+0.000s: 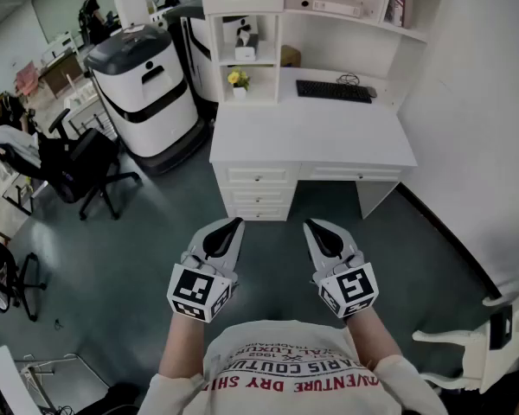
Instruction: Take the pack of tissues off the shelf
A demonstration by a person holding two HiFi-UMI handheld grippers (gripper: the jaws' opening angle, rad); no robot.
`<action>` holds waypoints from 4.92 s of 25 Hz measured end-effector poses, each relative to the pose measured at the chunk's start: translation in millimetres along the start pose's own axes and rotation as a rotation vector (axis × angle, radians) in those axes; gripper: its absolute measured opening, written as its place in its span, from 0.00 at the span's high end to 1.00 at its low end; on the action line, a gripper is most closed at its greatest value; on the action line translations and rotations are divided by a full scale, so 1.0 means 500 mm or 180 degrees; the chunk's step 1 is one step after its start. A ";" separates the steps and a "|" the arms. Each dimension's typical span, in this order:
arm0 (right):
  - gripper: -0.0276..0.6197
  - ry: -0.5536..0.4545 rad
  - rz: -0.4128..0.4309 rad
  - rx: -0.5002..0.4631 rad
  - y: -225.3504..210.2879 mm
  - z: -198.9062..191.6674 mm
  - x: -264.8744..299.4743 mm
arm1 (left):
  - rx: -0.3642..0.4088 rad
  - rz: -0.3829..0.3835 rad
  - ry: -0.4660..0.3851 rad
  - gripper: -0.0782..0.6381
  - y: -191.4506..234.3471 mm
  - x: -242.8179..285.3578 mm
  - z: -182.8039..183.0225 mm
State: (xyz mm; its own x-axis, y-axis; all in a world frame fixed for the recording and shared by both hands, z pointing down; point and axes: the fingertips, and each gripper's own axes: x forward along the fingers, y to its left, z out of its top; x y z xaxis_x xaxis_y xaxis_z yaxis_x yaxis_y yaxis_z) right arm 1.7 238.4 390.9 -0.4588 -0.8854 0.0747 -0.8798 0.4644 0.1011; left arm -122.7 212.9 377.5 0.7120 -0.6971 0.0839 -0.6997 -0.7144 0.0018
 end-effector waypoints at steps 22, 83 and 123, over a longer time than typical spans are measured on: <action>0.95 0.0090 -0.0234 0.0189 -0.030 -0.029 0.038 | -0.0045 0.0330 -0.0247 0.30 0.085 0.030 -0.001; 0.95 0.0178 0.0237 0.0133 -0.673 -0.058 0.928 | -0.0293 0.0968 0.0187 0.27 0.778 0.951 -0.005; 0.95 0.0402 -0.0170 0.0222 -0.787 -0.112 1.061 | -0.0028 0.1292 0.0308 0.29 0.961 1.183 -0.031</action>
State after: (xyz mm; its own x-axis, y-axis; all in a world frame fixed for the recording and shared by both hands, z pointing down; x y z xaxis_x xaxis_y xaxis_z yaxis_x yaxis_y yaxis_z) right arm 111.2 -413.1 446.2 -0.3956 -0.8973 0.1958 -0.9111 0.4103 0.0395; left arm -38.8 -541.7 443.7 0.3698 -0.9129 0.1728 -0.9232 -0.3820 -0.0423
